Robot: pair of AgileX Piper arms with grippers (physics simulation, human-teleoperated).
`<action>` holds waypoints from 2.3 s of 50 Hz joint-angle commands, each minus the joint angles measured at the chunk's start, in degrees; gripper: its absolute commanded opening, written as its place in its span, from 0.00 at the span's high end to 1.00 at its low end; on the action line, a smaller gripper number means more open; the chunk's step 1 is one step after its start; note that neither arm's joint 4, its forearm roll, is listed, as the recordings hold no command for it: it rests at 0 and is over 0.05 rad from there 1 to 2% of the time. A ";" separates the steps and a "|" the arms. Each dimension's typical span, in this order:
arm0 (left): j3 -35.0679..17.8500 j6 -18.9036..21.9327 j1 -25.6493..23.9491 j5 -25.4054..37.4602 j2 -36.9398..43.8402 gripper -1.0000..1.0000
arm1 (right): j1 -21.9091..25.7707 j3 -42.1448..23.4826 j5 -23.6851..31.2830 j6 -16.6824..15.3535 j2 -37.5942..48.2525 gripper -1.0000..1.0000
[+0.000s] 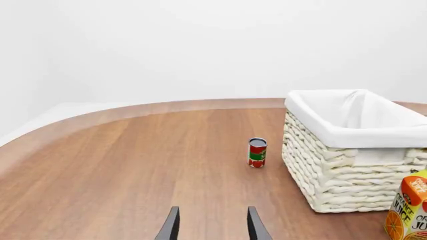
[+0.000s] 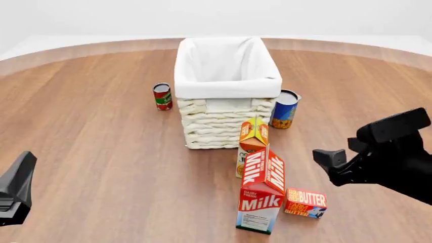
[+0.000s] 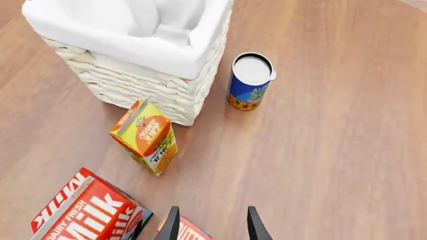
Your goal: Pick up the butter and put it in the basket.
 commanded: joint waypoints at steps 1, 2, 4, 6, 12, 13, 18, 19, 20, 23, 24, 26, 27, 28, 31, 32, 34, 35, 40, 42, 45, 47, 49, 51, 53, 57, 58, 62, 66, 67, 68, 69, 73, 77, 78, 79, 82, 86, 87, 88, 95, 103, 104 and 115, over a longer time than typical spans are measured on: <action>0.00 0.00 0.00 0.00 0.00 0.00 | -0.20 1.06 -3.19 1.91 7.43 0.00; 0.00 0.00 0.00 0.00 0.00 0.00 | -0.47 0.98 -3.51 1.66 8.13 0.00; 0.00 0.00 0.00 0.00 0.00 0.00 | -0.10 1.24 -3.37 1.40 8.66 0.00; 0.00 0.00 0.00 0.00 0.00 0.00 | 0.41 1.24 -3.16 1.14 9.64 0.00; 0.00 0.00 0.00 0.00 0.00 0.00 | 1.46 -0.02 -0.50 -0.71 10.26 0.00; 0.00 0.00 0.00 0.00 0.00 0.00 | 1.56 -0.26 -0.17 -0.82 10.36 0.00; 0.00 0.00 0.00 0.00 0.00 0.00 | 2.96 -1.34 2.24 -1.80 9.78 0.00; 0.00 0.00 0.00 0.00 0.00 0.00 | 3.23 -1.77 2.78 -1.76 9.74 0.00; 0.00 0.00 0.00 0.00 0.00 0.00 | 3.20 -2.09 3.08 -2.24 9.79 0.00; 0.00 0.00 0.00 0.00 0.00 0.00 | 4.34 -2.37 4.60 -2.83 9.31 0.00; 0.00 0.00 0.00 0.00 0.00 0.00 | 4.74 -2.48 5.54 -3.53 8.85 0.00; 0.00 0.00 0.00 0.00 0.00 0.00 | 4.46 -3.37 6.41 -3.49 8.70 0.00; 0.00 0.00 0.00 0.00 0.00 0.00 | 4.36 -3.72 7.00 -4.01 8.53 0.00; 0.00 0.00 0.00 0.00 0.00 0.00 | 4.33 -3.90 7.29 -4.13 8.45 0.00; 0.00 0.00 0.00 0.00 0.00 0.00 | 4.19 -4.29 8.63 -5.45 8.01 0.00; 0.00 0.00 0.00 0.00 0.00 0.00 | 4.29 -4.13 9.25 -6.01 7.61 0.00; 0.00 0.00 0.00 0.00 0.00 0.00 | 3.83 -4.34 9.66 -7.39 8.25 0.00; 0.00 0.00 0.00 0.00 0.00 0.00 | 3.73 -4.11 9.56 -8.28 8.55 0.00; 0.00 0.00 0.00 0.00 0.00 0.00 | 2.90 -4.39 9.91 -10.67 10.38 0.00; 0.00 0.00 0.00 0.00 0.00 0.00 | 2.28 -4.51 10.01 -12.00 10.88 0.00; 0.00 0.00 0.00 0.00 0.00 0.00 | 1.66 -4.77 10.73 -13.57 11.15 0.00; 0.00 0.00 0.00 0.00 0.00 0.00 | 1.17 -4.70 10.85 -15.28 11.63 0.00; 0.00 0.00 0.00 0.00 0.00 0.00 | 0.77 -4.97 11.06 -16.08 11.95 0.00; 0.00 0.00 0.00 0.00 0.00 0.00 | -0.18 -4.96 10.91 -18.65 12.62 0.00; 0.00 0.00 0.00 0.00 0.00 0.00 | 0.49 -5.17 11.16 -18.23 12.86 0.00; 0.00 0.00 0.00 0.00 0.00 0.00 | 0.88 -4.40 11.26 -20.13 12.93 0.00; 0.00 0.00 0.00 0.00 0.00 0.00 | 0.77 -4.02 11.05 -21.38 13.04 0.00; 0.00 0.00 0.00 0.00 0.00 0.00 | 0.97 -3.29 10.93 -23.00 13.17 0.00; 0.00 0.00 0.00 0.00 0.00 0.00 | 1.65 -3.26 11.48 -23.20 12.80 0.00; 0.00 0.00 0.00 0.00 0.00 0.00 | 1.94 -3.29 11.71 -23.31 12.73 0.00; 0.00 0.00 0.00 0.00 0.00 0.00 | 2.18 -3.46 12.13 -23.22 12.50 0.00; 0.00 0.00 0.00 0.00 0.00 0.00 | 2.27 -3.56 12.49 -23.75 12.49 0.00; 0.00 0.00 0.00 0.00 0.00 0.00 | 2.67 -3.39 12.99 -24.76 12.40 0.00; 0.00 0.00 0.00 0.00 0.00 0.00 | 2.86 -4.17 13.35 -25.65 12.94 0.00; 0.00 0.00 0.00 0.00 0.00 0.00 | 2.97 -4.48 13.21 -25.81 13.44 0.00; 0.00 0.00 0.00 0.00 0.00 0.00 | 2.94 -4.69 12.93 -26.07 14.01 0.00; 0.00 0.00 0.00 0.00 0.00 0.00 | 3.29 -4.18 13.34 -26.41 13.33 0.00; 0.00 0.00 0.00 0.00 0.00 0.00 | 3.36 -4.20 13.08 -27.15 14.02 0.00; 0.00 0.00 0.00 0.00 0.00 0.00 | 3.38 -4.32 13.07 -27.10 14.15 0.00; 0.00 0.00 0.00 0.00 0.00 0.00 | 3.37 -4.35 12.99 -27.20 14.30 0.00; 0.00 0.00 0.00 0.00 0.00 0.00 | 3.27 -4.64 12.46 -27.85 15.56 0.00; 0.00 0.00 0.00 0.00 0.00 0.00 | 3.97 -2.86 11.86 -28.25 15.52 0.00; 0.00 0.00 0.00 0.00 0.00 0.00 | 4.11 -2.86 11.85 -28.17 15.58 0.00; 0.00 0.00 0.00 0.00 0.00 0.00 | 4.49 -1.38 10.24 -28.92 17.21 0.00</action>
